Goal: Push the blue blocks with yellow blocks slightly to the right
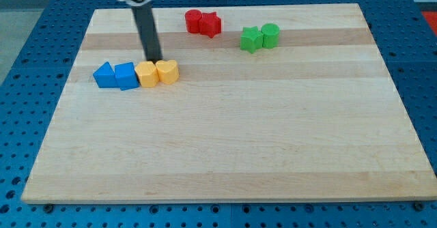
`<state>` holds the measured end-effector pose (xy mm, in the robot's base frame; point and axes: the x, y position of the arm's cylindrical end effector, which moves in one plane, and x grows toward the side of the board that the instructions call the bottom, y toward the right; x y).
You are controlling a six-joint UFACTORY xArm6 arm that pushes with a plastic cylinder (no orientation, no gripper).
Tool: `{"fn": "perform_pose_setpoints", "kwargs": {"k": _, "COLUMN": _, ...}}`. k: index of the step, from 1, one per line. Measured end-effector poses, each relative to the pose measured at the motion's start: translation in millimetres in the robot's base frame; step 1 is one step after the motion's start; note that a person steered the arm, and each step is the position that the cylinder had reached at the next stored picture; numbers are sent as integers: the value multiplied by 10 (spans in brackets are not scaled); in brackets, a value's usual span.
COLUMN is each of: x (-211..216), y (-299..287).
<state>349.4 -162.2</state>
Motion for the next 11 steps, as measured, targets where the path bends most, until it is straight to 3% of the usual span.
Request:
{"fn": "perform_pose_setpoints", "kwargs": {"k": 3, "x": 72, "y": -1035}}
{"fn": "perform_pose_setpoints", "kwargs": {"k": 4, "x": 319, "y": -1157}}
{"fn": "perform_pose_setpoints", "kwargs": {"k": 6, "x": 488, "y": -1127}}
{"fn": "perform_pose_setpoints", "kwargs": {"k": 11, "x": 488, "y": -89}}
